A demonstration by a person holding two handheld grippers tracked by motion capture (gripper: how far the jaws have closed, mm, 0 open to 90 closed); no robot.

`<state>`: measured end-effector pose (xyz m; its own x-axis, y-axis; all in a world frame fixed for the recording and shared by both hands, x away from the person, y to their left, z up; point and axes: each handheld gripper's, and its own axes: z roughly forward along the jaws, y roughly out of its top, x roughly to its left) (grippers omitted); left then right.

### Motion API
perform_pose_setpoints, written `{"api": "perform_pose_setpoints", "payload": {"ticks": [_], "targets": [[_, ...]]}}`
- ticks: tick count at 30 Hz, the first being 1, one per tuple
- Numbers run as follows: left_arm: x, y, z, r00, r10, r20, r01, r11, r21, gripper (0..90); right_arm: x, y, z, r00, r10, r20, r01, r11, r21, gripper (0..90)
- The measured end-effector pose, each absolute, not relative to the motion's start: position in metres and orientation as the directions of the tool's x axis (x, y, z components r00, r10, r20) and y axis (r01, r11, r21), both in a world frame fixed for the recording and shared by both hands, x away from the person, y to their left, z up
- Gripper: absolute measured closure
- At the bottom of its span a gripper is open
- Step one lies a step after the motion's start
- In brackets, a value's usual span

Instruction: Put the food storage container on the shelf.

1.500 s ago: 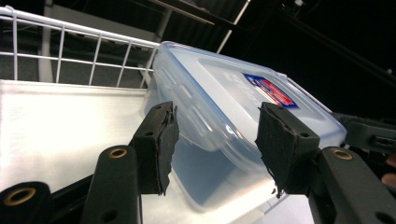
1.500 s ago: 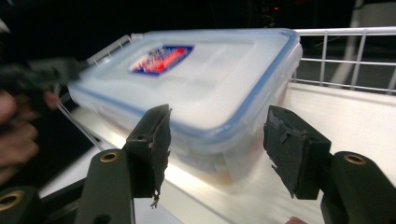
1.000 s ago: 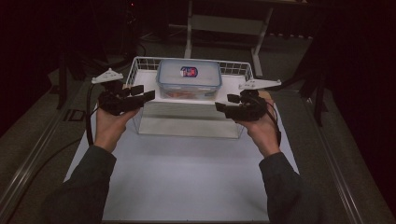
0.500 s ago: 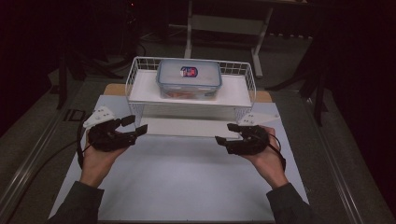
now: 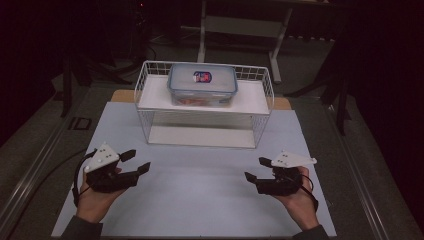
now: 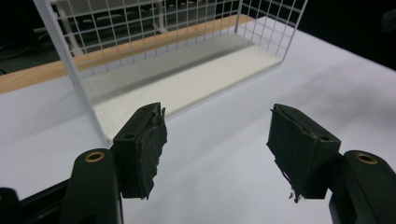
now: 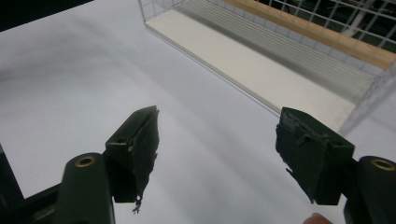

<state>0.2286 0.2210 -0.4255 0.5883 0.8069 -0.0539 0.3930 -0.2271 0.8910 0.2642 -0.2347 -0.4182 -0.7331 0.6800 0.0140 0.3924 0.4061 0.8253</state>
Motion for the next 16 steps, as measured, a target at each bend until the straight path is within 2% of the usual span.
{"api": "perform_pose_setpoints", "payload": {"ticks": [4,7,16], "targets": [[0.224,0.227,-0.440,0.574,0.817,-0.060,0.389,-0.208,0.898,34.7,0.259,-0.244,-0.429,-0.719,0.694,0.019,0.390,0.381,0.839,27.6],[0.224,0.231,-0.453,0.552,0.828,-0.097,0.406,-0.165,0.899,34.0,0.258,-0.247,-0.435,-0.713,0.701,0.016,0.388,0.376,0.841,27.3],[0.229,0.233,-0.475,0.533,0.839,-0.110,0.451,-0.172,0.876,33.0,0.251,-0.249,-0.445,-0.697,0.716,-0.032,0.371,0.398,0.839,27.6]]}}
